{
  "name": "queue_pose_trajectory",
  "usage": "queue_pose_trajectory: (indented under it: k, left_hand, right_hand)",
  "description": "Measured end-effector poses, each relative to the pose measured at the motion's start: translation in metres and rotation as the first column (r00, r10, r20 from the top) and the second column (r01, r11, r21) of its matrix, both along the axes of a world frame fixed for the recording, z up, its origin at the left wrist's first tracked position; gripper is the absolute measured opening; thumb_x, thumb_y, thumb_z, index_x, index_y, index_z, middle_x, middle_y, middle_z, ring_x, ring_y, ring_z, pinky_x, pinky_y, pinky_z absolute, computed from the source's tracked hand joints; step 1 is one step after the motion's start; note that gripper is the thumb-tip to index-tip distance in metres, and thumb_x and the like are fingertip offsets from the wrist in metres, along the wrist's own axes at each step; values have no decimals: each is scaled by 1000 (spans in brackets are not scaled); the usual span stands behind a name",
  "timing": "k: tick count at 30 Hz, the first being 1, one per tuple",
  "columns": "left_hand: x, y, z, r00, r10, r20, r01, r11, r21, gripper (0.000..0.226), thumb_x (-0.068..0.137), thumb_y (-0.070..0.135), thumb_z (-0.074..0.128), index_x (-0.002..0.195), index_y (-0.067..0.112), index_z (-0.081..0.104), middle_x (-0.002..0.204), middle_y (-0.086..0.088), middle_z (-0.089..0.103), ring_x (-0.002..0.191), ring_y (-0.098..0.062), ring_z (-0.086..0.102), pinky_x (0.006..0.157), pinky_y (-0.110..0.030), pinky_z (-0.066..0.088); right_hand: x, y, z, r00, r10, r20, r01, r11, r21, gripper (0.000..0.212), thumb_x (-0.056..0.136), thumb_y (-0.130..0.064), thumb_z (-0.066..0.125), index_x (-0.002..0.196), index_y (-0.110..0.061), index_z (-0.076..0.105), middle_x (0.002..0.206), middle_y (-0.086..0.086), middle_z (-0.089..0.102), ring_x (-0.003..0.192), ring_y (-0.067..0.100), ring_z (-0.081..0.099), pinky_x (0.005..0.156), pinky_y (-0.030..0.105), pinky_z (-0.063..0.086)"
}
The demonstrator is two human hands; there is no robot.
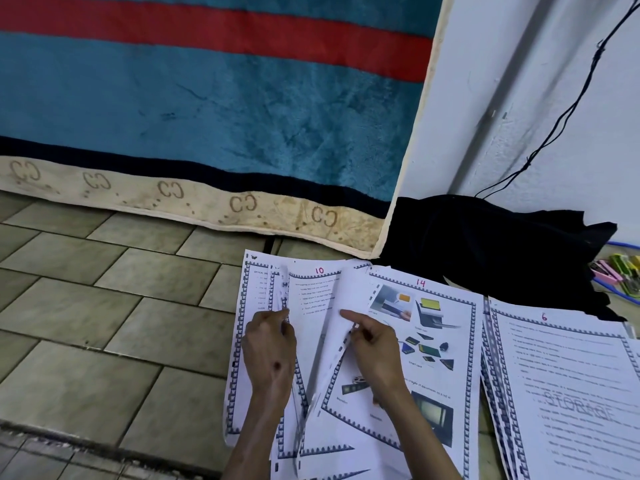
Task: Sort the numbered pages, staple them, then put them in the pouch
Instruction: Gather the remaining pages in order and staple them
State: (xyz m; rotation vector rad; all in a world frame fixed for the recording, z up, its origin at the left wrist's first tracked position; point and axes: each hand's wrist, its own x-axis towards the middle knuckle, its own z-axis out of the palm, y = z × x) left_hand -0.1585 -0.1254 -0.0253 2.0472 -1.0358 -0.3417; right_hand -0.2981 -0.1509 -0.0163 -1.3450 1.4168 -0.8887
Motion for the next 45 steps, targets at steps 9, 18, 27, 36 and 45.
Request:
queue_pose_trajectory:
  k: [9, 18, 27, 36, 45]
  left_hand:
    - [-30, -1, 25, 730, -234, -643, 75, 962, -264, 18, 84, 35, 57, 100, 31, 65, 91, 20, 71, 89, -1, 64, 71, -14, 50]
    - [-12, 4, 15, 812, -13, -583, 33, 999, 23, 21, 92, 16, 51, 101, 31, 62, 119, -7, 65, 112, -26, 59, 93, -33, 46]
    - [-4, 9, 27, 851, 101, -515, 79, 945, 316, 43, 95, 16, 44, 137, 12, 39, 137, -10, 50, 118, -28, 52, 85, -26, 38]
    - [-34, -1, 39, 458, -203, -865, 332, 942, -45, 62, 92, 57, 11, 108, 28, 64, 103, 7, 66, 100, -9, 60, 73, -24, 47]
    - [4, 7, 20, 950, 73, -303, -13, 981, 195, 43, 93, 23, 51, 133, 6, 47, 133, -13, 52, 121, -26, 50, 96, -27, 38]
  right_hand:
    - [7, -4, 17, 999, 17, 35, -20, 997, 71, 38, 90, -40, 55, 58, -21, 52, 53, -10, 42, 54, 7, 39, 55, 19, 30]
    - [-5, -15, 8, 990, -144, 1, 143, 986, 79, 32, 92, -12, 54, 61, -10, 48, 49, 1, 41, 50, 18, 37, 55, 26, 32]
    - [-15, -24, 11, 994, -113, 12, 110, 981, 159, 28, 92, -15, 52, 99, 12, 59, 73, 19, 54, 56, 21, 42, 55, 27, 34]
    - [-5, -21, 19, 997, 83, -5, -81, 986, 143, 30, 84, -43, 64, 100, -18, 69, 99, -6, 71, 95, 11, 64, 87, 29, 50]
    - [-18, -21, 24, 1000, 28, -7, -26, 988, 150, 19, 91, -2, 49, 94, -12, 65, 90, 6, 69, 79, 24, 64, 73, 31, 49]
